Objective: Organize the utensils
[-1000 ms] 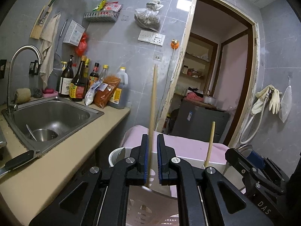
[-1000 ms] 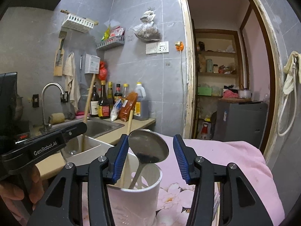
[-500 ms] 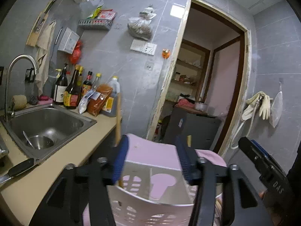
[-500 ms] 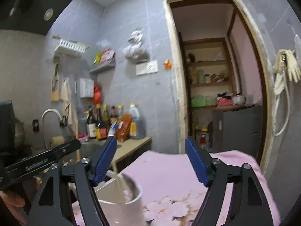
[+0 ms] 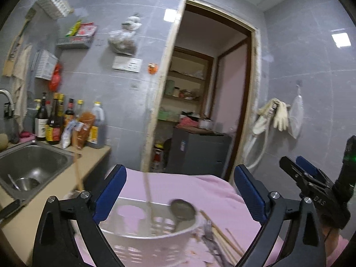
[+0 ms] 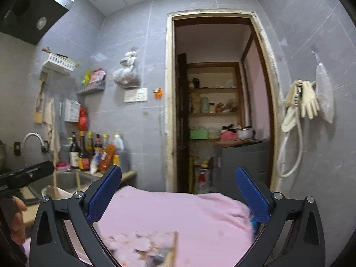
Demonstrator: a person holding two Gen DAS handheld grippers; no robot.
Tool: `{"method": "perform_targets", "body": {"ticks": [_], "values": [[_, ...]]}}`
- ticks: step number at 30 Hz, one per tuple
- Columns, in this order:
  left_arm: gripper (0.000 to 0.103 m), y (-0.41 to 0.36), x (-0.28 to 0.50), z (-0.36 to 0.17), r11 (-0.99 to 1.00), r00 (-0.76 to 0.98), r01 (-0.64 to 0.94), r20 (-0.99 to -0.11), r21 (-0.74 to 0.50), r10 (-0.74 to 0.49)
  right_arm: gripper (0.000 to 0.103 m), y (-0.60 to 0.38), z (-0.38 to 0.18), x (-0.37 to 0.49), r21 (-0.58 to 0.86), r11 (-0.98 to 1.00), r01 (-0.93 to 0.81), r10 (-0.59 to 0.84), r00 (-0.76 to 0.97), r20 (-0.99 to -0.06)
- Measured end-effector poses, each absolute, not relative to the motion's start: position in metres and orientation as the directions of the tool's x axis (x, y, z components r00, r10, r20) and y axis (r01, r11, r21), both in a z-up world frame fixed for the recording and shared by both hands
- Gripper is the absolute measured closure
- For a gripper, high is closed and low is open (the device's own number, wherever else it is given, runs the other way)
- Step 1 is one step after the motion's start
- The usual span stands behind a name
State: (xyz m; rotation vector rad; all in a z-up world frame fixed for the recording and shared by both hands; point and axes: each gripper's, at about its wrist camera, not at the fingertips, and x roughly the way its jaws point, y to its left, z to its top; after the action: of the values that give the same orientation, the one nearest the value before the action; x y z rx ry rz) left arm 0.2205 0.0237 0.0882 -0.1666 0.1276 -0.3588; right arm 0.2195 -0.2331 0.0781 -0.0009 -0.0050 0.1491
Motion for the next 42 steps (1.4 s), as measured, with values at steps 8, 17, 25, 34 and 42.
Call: {"method": "perform_targets", "body": {"ticks": [8,17,25,34,42], "values": [[0.008,-0.026,0.216,0.071,0.899,0.879,0.423,-0.191,-0.114,-0.437,0.0,-0.274,0.067,0.211,-0.012,0.992,-0.129,0.128,0.99,-0.063],[0.009,-0.063,0.212,0.028,0.88,0.807,0.466,-0.364,-0.089,-0.464,0.001,-0.299,0.042,0.217,0.008,0.988,-0.153,0.151,0.968,-0.201],[0.036,-0.09,0.215,0.004,0.85,0.728,0.524,-0.486,-0.06,-0.483,0.031,-0.304,0.017,0.24,0.067,0.973,-0.22,0.229,0.9,-0.37],[0.07,-0.097,0.246,-0.019,0.869,0.638,0.484,-0.638,-0.104,-0.431,0.063,-0.298,-0.012,0.263,0.127,0.951,-0.281,0.304,0.793,-0.529],[0.085,-0.103,0.266,-0.033,0.889,0.586,0.447,-0.718,-0.101,-0.377,0.076,-0.288,-0.032,0.278,0.17,0.929,-0.329,0.36,0.693,-0.624]]}}
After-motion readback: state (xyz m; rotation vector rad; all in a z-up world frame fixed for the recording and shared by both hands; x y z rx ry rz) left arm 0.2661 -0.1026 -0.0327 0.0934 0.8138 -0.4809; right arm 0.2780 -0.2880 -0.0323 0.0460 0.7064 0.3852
